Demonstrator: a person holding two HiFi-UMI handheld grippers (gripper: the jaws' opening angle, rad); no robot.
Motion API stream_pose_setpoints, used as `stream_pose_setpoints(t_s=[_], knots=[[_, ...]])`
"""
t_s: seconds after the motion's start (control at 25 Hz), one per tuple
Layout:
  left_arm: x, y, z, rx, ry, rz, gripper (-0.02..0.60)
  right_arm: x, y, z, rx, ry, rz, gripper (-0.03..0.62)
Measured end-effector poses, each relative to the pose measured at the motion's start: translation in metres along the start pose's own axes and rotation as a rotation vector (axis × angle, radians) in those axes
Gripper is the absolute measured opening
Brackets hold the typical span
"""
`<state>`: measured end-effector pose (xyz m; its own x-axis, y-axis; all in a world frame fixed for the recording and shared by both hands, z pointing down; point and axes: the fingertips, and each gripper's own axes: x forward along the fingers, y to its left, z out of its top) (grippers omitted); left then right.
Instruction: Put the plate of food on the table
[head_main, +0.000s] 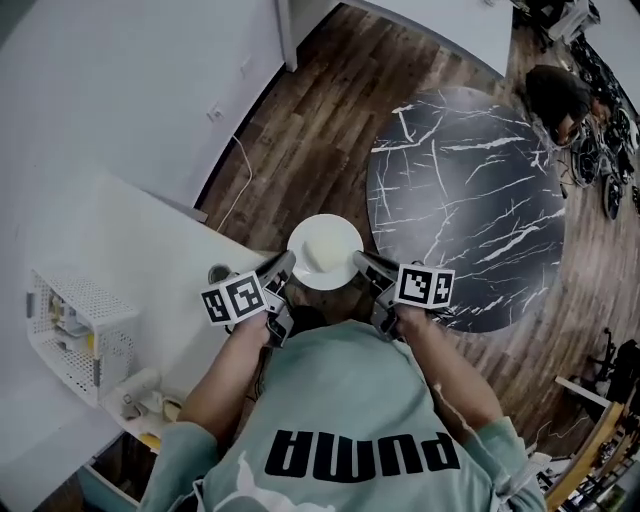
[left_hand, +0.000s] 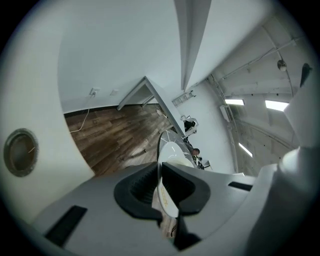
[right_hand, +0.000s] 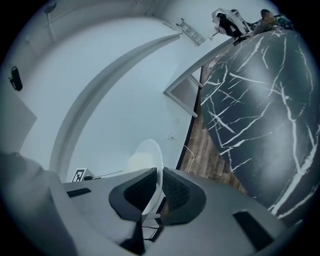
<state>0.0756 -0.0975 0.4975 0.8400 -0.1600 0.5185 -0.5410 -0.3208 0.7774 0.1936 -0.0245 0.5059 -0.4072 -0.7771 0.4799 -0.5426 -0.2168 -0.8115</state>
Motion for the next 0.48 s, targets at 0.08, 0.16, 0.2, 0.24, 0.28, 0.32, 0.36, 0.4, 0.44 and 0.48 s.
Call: stream_pose_setpoints(t_s=[0.08,0.16,0.2,0.24,0.28,0.32,0.36,0.4,0.44,0.48], knots=[[0.017,-0.017,-0.009,0.021,0.028,-0.015,0.032,-0.021,-0.014,0.005,0.019,-0.033,-0.01,0.041],[0.034,-0.034,-0.019,0.047,0.058,-0.033,0.032,-0.042,-0.028,0.01,0.04,-0.072,-0.022,0.041],[0.043,-0.043,-0.023,0.059,0.074,-0.041,0.032,-0.052,-0.035,0.013,0.051,-0.092,-0.028,0.041],[0.052,-0.051,-0.027,0.07,0.091,-0.048,0.032,-0.063,-0.043,0.016,0.063,-0.11,-0.033,0.041],[0.061,-0.06,-0.032,0.082,0.108,-0.056,0.031,-0.073,-0.05,0.019,0.075,-0.129,-0.038,0.041],[0.07,-0.068,-0.036,0.094,0.126,-0.063,0.031,-0.083,-0.057,0.021,0.087,-0.148,-0.043,0.041],[0.078,-0.076,-0.042,0.106,0.145,-0.071,0.031,-0.093,-0.064,0.022,0.1,-0.168,-0.05,0.041],[0.087,-0.084,-0.047,0.118,0.163,-0.078,0.031,-0.102,-0.072,0.023,0.112,-0.187,-0.057,0.041],[0.095,-0.091,-0.053,0.129,0.179,-0.085,0.031,-0.112,-0.079,0.024,0.123,-0.204,-0.064,0.041],[0.103,-0.099,-0.059,0.14,0.193,-0.091,0.031,-0.122,-0.087,0.025,0.133,-0.22,-0.07,0.041]])
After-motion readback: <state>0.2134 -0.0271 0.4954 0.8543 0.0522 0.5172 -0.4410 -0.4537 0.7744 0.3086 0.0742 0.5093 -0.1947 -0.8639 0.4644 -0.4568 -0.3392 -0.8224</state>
